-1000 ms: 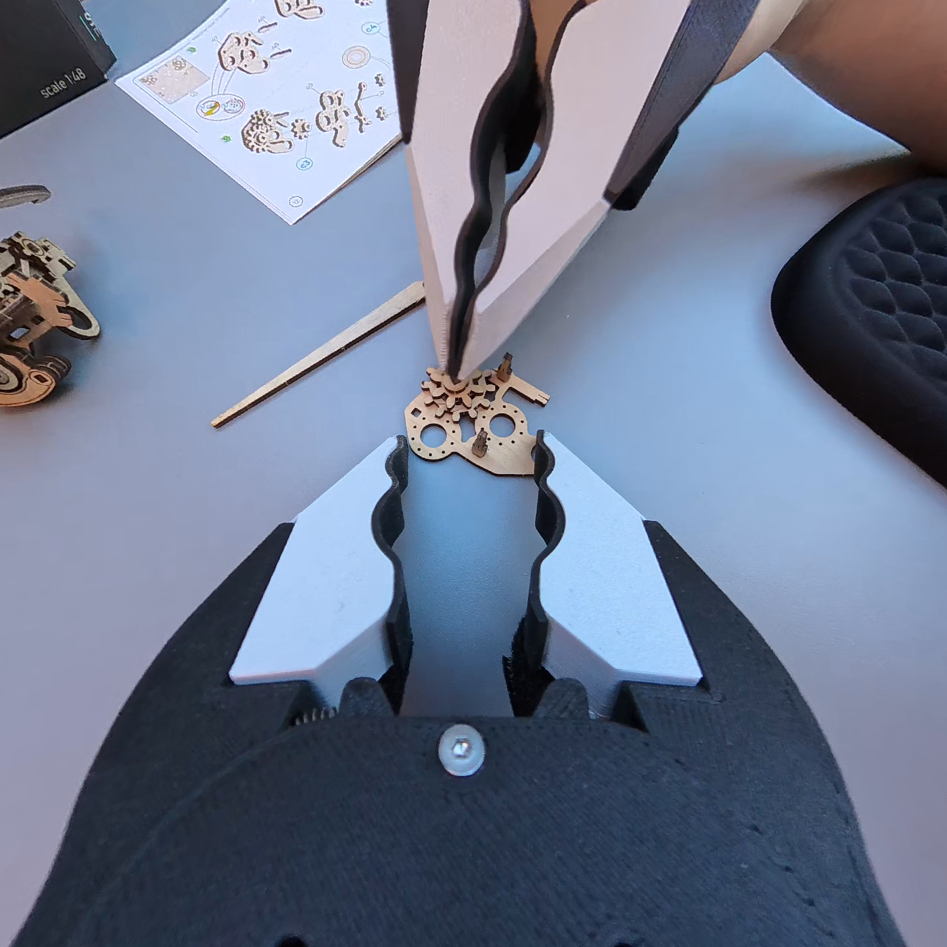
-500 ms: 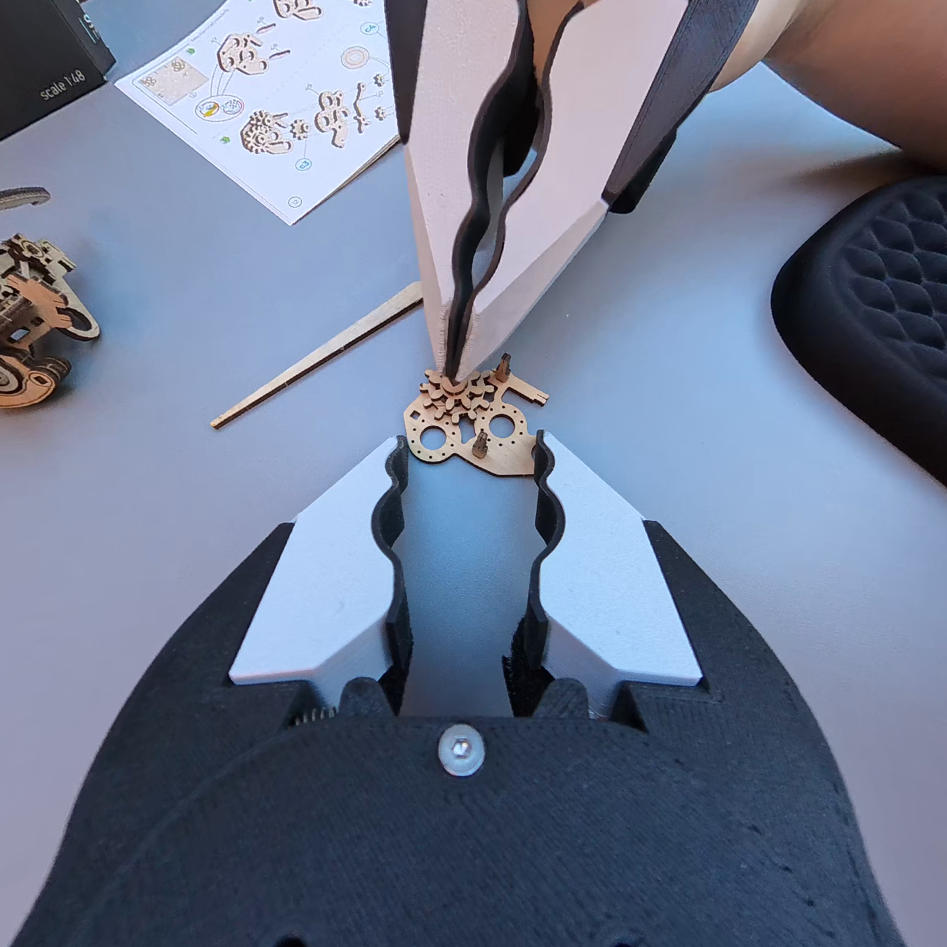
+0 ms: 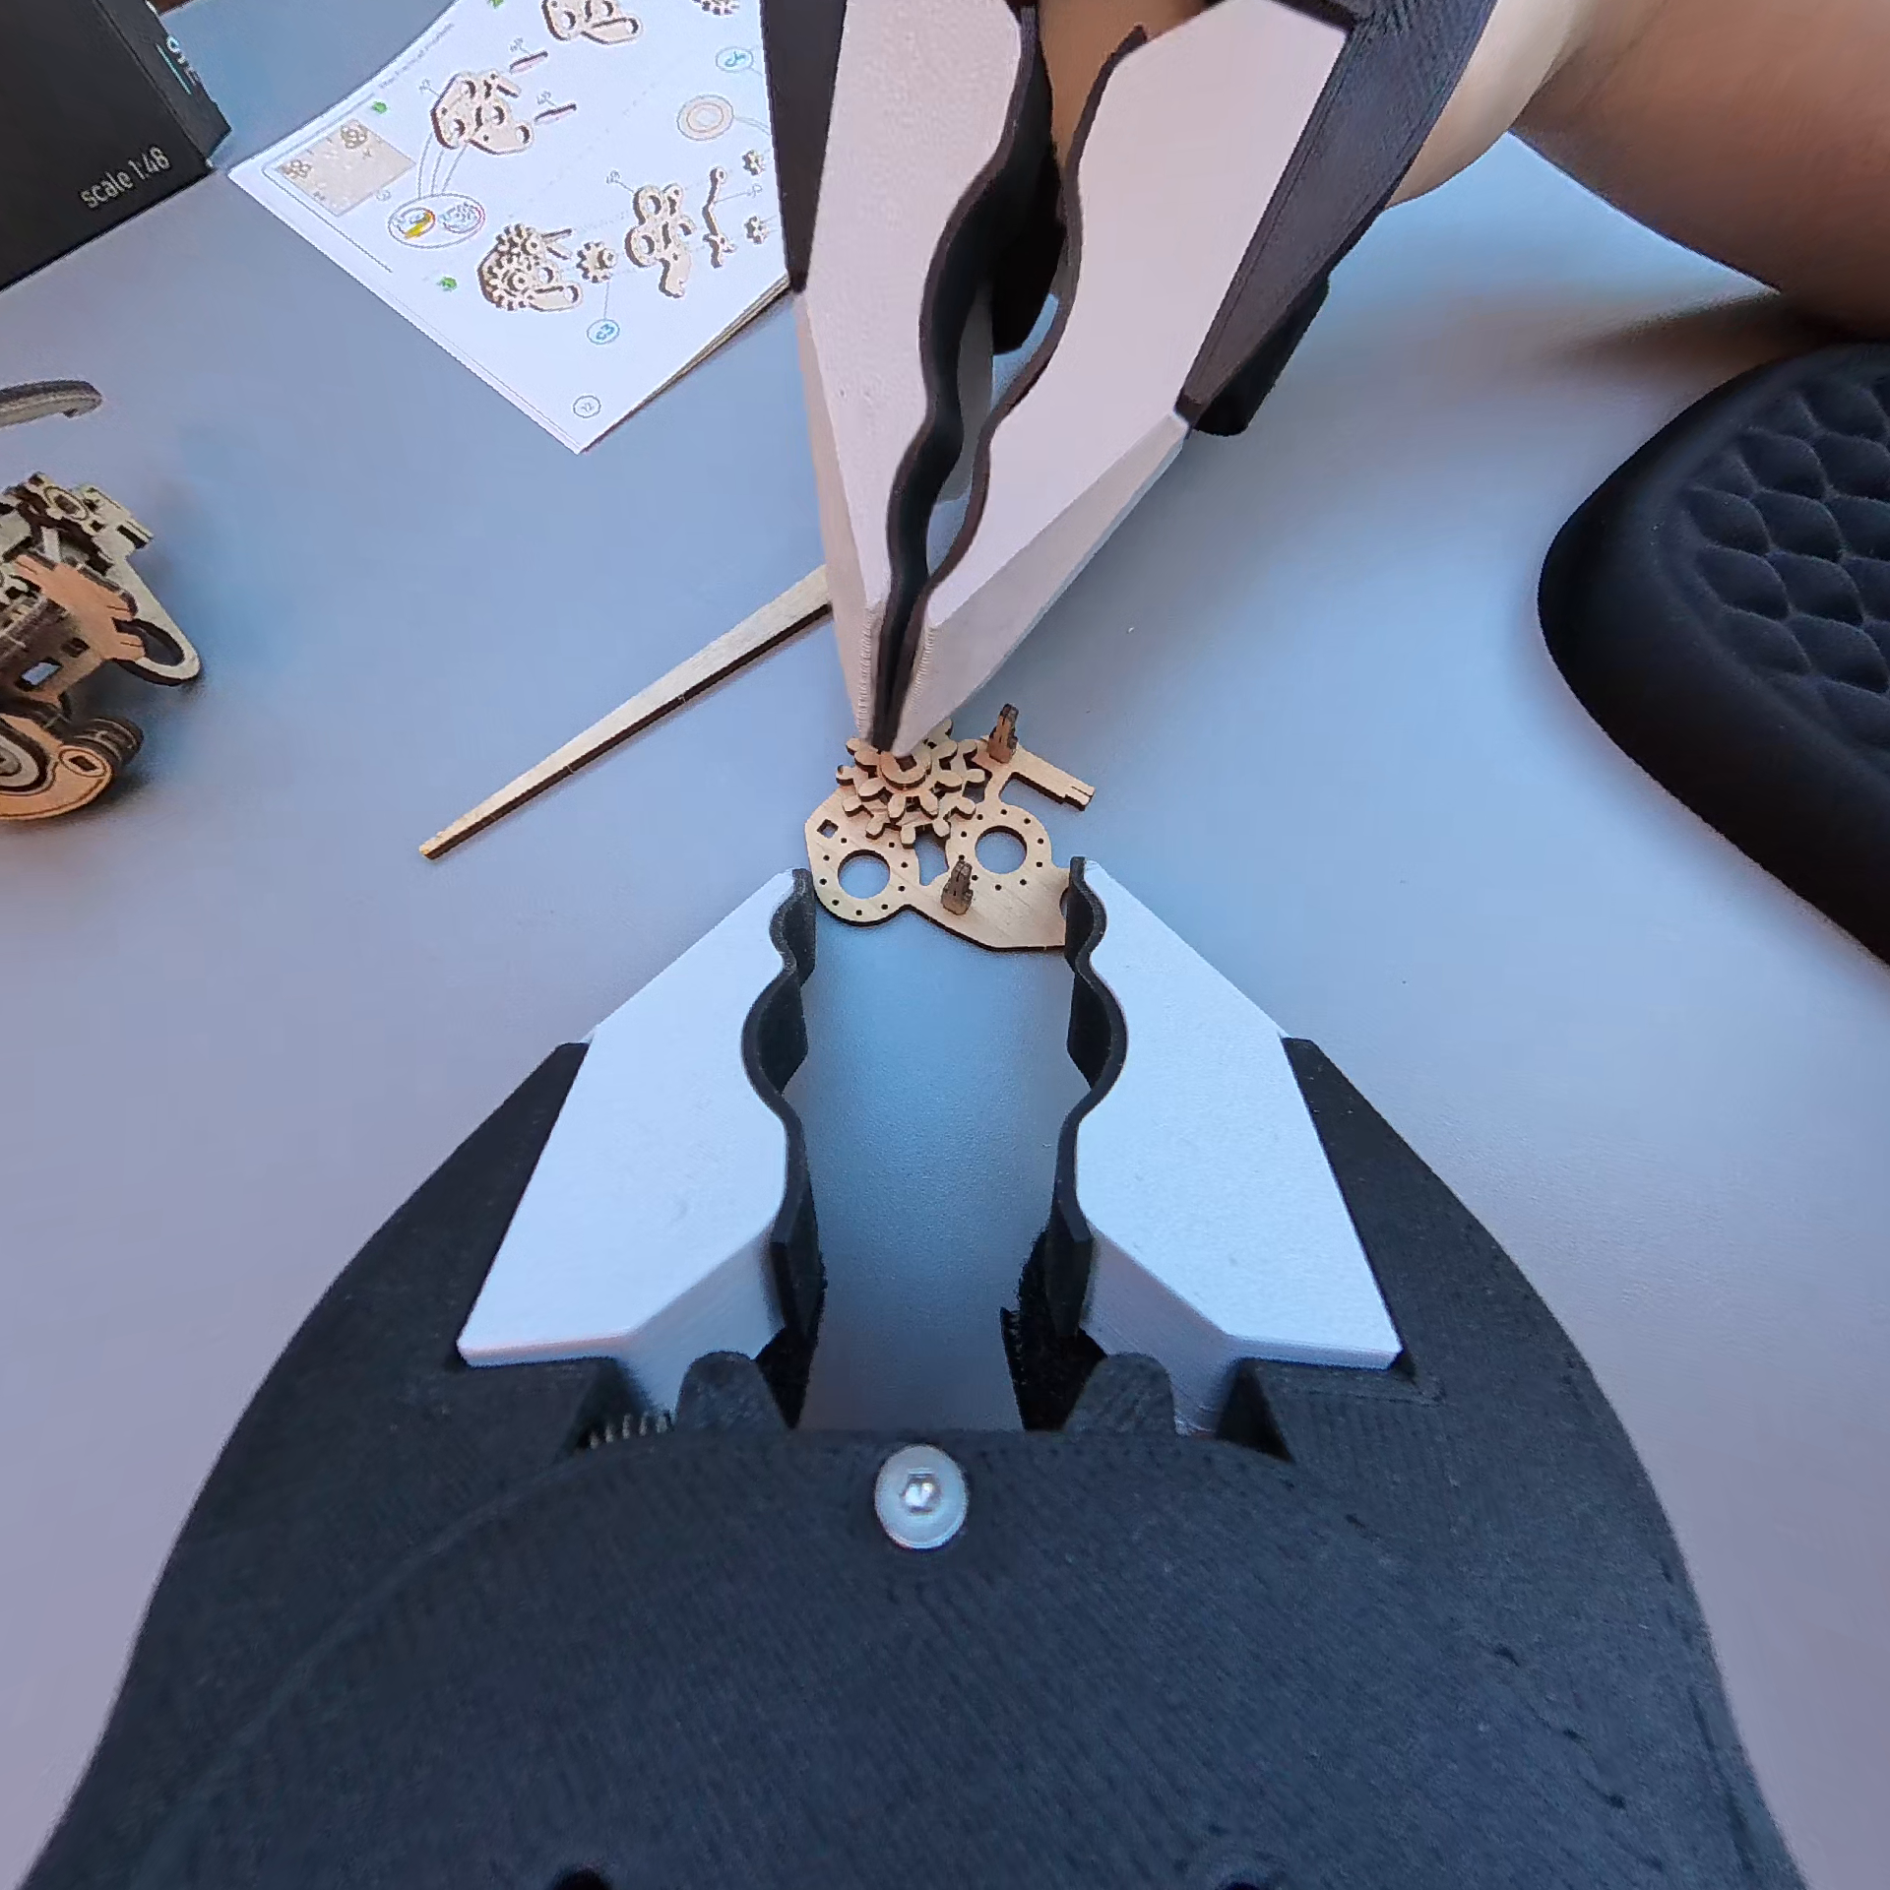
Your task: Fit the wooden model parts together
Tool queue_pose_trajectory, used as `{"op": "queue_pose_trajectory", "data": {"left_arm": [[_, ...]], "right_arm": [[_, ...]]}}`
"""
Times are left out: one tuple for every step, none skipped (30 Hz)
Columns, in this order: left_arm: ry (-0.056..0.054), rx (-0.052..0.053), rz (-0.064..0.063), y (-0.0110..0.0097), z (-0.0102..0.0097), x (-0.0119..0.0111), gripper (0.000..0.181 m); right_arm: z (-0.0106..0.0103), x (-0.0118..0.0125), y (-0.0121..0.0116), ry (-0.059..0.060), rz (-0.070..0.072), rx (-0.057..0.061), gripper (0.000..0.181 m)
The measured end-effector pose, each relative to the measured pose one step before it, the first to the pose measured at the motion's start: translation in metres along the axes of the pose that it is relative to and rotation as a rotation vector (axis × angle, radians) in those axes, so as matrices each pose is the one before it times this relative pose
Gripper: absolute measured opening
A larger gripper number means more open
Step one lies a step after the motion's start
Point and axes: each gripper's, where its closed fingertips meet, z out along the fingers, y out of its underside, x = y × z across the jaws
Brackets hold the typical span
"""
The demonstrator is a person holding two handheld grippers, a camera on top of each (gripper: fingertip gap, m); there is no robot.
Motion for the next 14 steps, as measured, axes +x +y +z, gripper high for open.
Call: {"op": "queue_pose_trajectory", "data": {"left_arm": [[0.0002, 0.0000, -0.0002, 0.00003, -0.00003, -0.00005, 0.048], [0.0004, -0.0001, -0.0006, -0.00002, 0.00003, -0.00004, 0.048], [0.0004, 0.0000, -0.0005, 0.00003, -0.00003, -0.00001, 0.048], [0.0000, 0.0000, 0.0000, -0.00005, 0.00007, -0.00004, 0.048], [0.0002, -0.0001, -0.0002, 0.00003, -0.00004, -0.00006, 0.048], [0.0005, 0.0000, -0.0006, -0.00003, 0.00003, -0.00003, 0.048], [0.0004, -0.0001, -0.0003, 0.00009, 0.00006, 0.00007, 0.048], [0.0004, 0.0001, 0.0001, -0.00005, 0.00004, -0.00008, 0.048], [0.0004, 0.0000, -0.0005, 0.00003, -0.00004, 0.00001, 0.048], [0.0002, 0.0000, -0.0003, -0.00003, 0.00003, -0.00009, 0.048], [0.0000, 0.0000, 0.0001, 0.00000, 0.00000, 0.00000, 0.048], [0.0005, 0.0000, -0.0004, 0.00003, -0.00004, 0.00001, 0.048], [0.0007, 0.0000, -0.0007, 0.00005, 0.00010, 0.00001, 0.048], [0.0000, 0.0000, -0.0003, 0.00002, -0.00003, -0.00006, 0.048]], "right_arm": [[0.00182, 0.00038, 0.00640, -0.0013, 0.0033, -0.0326, 0.000], [-0.00047, -0.00060, -0.00314, -0.0026, -0.0023, 0.0229, 0.000], [-0.00088, -0.00199, -0.00178, -0.0108, 0.0012, 0.0079, 0.000], [-0.00103, -0.00055, -0.00193, -0.0014, -0.0018, 0.0081, 0.000], [-0.00028, 0.00101, 0.00080, 0.0068, -0.0027, -0.0039, 0.000], [0.00145, 0.00041, 0.00573, 0.0004, 0.0010, -0.0286, 0.000], [-0.00024, -0.00050, -0.00152, -0.0054, 0.0049, 0.0167, 0.000], [-0.00061, -0.00087, -0.00062, -0.0051, 0.0015, 0.0038, 0.000], [-0.00076, 0.00010, -0.00107, 0.0059, -0.0108, 0.0033, 0.000], [0.00014, -0.00088, -0.00019, -0.0009, -0.0076, 0.0011, 0.000], [0.00196, -0.00157, 0.00487, -0.0119, 0.0071, -0.0277, 0.001], [0.00020, -0.00056, -0.00330, -0.0062, 0.0080, 0.0213, 0.000], [0.00022, 0.00056, 0.00078, 0.0062, -0.0070, -0.0064, 0.000], [0.00016, 0.00053, 0.00016, 0.0097, -0.0172, 0.0013, 0.000]]}}
